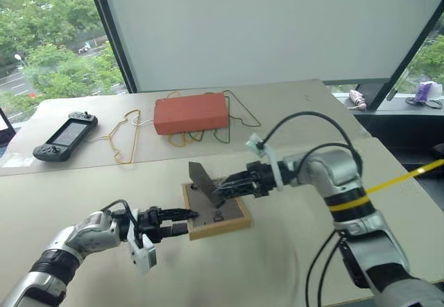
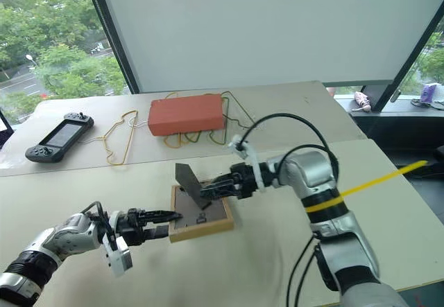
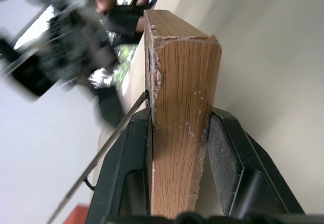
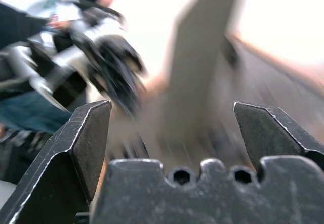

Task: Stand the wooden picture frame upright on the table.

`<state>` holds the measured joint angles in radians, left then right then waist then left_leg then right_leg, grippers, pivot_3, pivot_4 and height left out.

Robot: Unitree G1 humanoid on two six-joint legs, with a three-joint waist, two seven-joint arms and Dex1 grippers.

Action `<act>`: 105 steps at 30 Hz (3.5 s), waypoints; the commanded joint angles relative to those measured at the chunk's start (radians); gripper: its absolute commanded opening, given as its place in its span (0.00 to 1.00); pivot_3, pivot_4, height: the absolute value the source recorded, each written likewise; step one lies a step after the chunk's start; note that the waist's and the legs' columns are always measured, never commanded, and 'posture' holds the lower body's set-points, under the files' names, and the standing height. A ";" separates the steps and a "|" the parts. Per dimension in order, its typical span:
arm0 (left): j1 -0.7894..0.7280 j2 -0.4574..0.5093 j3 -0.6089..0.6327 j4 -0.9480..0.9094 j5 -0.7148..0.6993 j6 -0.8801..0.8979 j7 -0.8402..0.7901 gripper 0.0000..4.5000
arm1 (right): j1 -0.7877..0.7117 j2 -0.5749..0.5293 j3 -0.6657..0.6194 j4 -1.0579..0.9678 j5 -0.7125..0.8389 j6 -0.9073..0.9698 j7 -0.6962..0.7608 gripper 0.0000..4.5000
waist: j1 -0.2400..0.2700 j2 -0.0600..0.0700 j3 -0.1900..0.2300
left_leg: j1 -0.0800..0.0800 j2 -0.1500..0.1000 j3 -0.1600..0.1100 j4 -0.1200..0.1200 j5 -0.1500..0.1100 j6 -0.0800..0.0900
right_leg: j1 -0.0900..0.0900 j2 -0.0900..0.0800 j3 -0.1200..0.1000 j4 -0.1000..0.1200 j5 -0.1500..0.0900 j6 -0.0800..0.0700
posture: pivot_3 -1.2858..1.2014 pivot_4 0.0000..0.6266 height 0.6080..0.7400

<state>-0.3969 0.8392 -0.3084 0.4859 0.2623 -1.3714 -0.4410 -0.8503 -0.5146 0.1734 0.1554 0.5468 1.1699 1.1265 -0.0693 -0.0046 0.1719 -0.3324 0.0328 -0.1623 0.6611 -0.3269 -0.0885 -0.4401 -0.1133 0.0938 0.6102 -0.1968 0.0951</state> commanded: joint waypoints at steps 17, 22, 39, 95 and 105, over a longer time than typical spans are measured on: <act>-0.060 0.020 -0.026 -0.118 -0.244 0.118 -0.108 0.26 | 0.503 -0.137 0.020 -0.292 -0.817 -1.549 -0.455 0.99 | -0.025 -0.002 0.002 | 0.009 0.000 0.007 0.000 0.000 0.000 | 0.004 0.000 0.002 -0.001 0.000 -0.001 | 0.52 0.24 1.00; -0.055 0.017 -0.028 -0.124 -0.285 0.126 -0.147 0.26 | 0.441 -0.125 -0.006 -0.261 -0.842 -1.606 -0.532 0.99 | -0.018 -0.002 0.002 | 0.012 0.000 0.006 0.000 0.001 -0.001 | 0.008 0.000 0.002 -0.002 0.001 -0.002 | 0.52 0.24 1.00; -0.037 -0.010 -0.013 -0.137 -0.304 0.126 -0.205 0.26 | 0.412 -0.124 0.097 -0.338 -0.799 -1.689 -0.429 0.43 | -0.002 -0.002 0.002 | 0.012 0.000 0.007 0.000 -0.001 0.003 | 0.008 0.000 0.002 -0.005 0.001 -0.002 | 0.52 0.24 1.00; 0.334 -0.162 0.247 -0.686 -0.377 0.713 -0.202 0.86 | -0.099 -0.265 0.189 -0.026 -0.093 -0.214 0.222 0.92 | 0.000 -0.001 0.002 | 0.012 0.001 0.006 0.000 -0.003 0.005 | 0.009 0.000 0.001 -0.008 0.001 -0.002 | 0.52 0.24 1.00; 0.408 -0.159 0.297 -0.709 -0.416 0.823 -0.191 0.86 | 0.156 -0.448 -0.060 -0.192 -0.014 -0.144 0.171 0.92 | 0.013 -0.001 0.002 | 0.010 0.001 0.006 0.000 -0.004 0.007 | 0.009 0.000 0.000 -0.012 0.001 -0.002 | 0.52 0.24 1.00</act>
<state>-0.0125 0.6781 -0.0471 -0.1828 -0.1217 -0.6041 -0.6454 -0.7445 -0.9271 0.1924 0.0474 0.5017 1.0232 1.3206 -0.0568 -0.0056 0.1737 -0.3223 0.0338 -0.1556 0.6609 -0.3305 -0.0815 -0.4306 -0.1130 0.0944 0.5982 -0.1959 0.0930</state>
